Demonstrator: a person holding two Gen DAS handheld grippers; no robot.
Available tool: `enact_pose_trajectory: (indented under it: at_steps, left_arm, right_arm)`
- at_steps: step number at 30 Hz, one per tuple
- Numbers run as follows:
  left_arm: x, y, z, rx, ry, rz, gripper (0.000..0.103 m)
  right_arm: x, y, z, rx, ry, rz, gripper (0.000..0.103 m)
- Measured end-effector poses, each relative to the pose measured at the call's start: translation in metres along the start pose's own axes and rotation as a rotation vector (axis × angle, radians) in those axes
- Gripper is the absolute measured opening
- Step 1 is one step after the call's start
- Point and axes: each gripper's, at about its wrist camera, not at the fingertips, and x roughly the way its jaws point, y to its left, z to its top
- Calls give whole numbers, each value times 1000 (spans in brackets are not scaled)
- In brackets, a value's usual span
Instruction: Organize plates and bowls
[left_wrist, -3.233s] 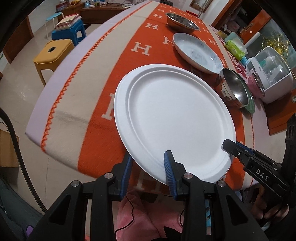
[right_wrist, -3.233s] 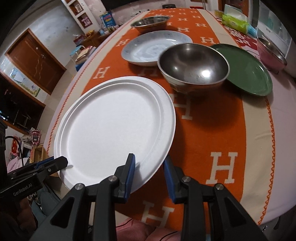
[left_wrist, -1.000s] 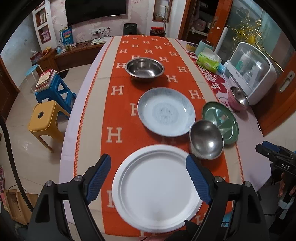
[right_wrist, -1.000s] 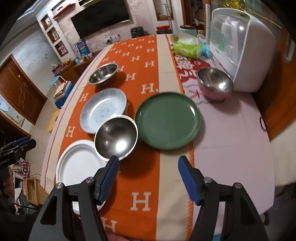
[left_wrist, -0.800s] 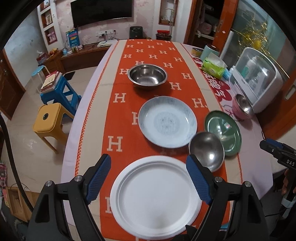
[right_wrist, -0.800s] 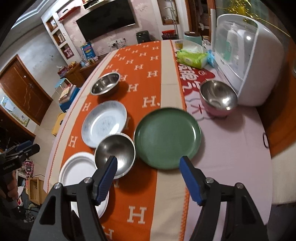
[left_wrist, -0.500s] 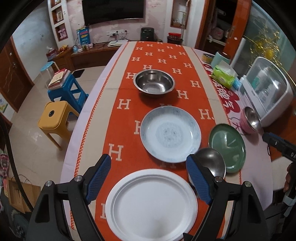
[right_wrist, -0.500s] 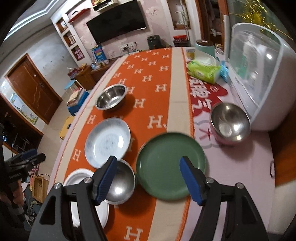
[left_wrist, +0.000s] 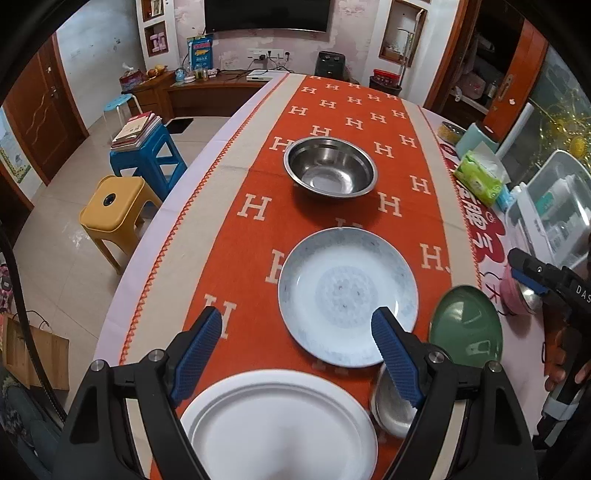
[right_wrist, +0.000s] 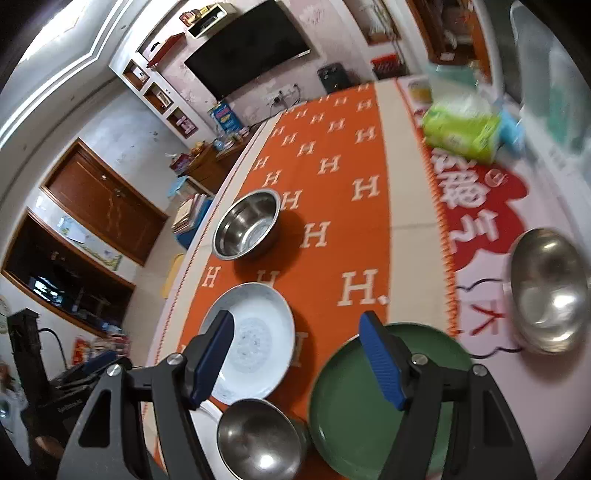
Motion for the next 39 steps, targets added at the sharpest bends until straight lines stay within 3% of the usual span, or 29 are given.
enact_pose_trajectory:
  at_steps: [7,13,20,22,30,36,39]
  left_arm:
    - [44,1,4,-71,26,-13,82]
    - [83,13,-2,-163,95,-21,82]
    - [116,18,-11,-199,167,0,82]
    - [124,18,-12,-210,184,-9,82]
    - [146,17,-8,-237,243,-53,79]
    - [157,13,-5,-236,257,-77,67]
    - [158,13,-6,-233,272,-91,56]
  right_arm:
    - [48,-8,3,12,76,55,71]
    - [85,-7,-2,-1,141,79,71]
    - [122,-7,-9,10,230,100,70]
    - [131,-9,-12,21,254,111,67]
    - [148,-11,-15,47,306,159,41]
    - [153,-11,-16,60,322,193,25]
    - [157,-10,-16,51,329,188,19]
